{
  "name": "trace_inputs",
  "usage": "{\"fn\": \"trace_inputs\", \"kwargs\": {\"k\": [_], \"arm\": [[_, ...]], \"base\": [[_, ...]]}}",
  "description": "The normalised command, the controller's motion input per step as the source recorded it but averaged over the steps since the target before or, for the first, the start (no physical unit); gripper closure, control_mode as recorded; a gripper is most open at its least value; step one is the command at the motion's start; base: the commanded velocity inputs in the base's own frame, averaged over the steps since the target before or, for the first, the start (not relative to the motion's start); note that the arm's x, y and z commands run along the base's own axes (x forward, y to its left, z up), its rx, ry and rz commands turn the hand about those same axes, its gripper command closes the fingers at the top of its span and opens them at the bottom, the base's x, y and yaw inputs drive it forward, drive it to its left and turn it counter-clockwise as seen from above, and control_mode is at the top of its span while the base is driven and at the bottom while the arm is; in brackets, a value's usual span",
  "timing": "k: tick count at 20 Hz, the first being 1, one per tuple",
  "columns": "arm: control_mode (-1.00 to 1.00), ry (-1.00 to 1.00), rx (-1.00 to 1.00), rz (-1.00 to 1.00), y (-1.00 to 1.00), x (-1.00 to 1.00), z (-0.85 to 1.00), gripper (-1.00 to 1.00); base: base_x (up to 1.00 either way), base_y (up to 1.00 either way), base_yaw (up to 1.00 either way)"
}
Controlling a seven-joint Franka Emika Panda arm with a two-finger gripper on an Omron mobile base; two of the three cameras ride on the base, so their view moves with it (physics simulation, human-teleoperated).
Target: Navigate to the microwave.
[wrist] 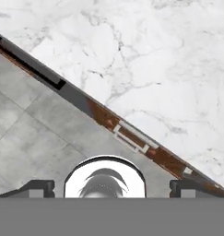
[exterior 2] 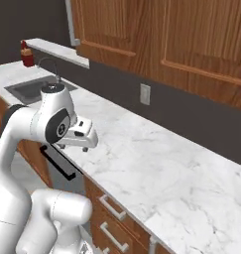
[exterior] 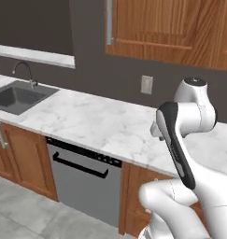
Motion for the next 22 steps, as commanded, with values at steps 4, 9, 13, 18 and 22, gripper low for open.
{"fn": "trace_inputs", "kwargs": {"k": [4,9,13,18,22], "arm": [[1.00,0.00,0.00,0.00,0.00,0.00,0.00,-1.00],[1.00,0.00,0.00,0.00,0.00,0.00,0.00,-1.00],[1.00,0.00,0.00,0.00,0.00,0.00,0.00,-1.00],[1.00,0.00,0.00,0.00,0.00,0.00,0.00,-1.00],[1.00,0.00,0.00,0.00,0.00,0.00,0.00,-1.00]], "base": [[0.00,0.63,0.57],[0.00,0.90,0.50],[0.15,1.00,0.57],[0.26,0.94,0.65],[0.29,0.60,0.75]]}}
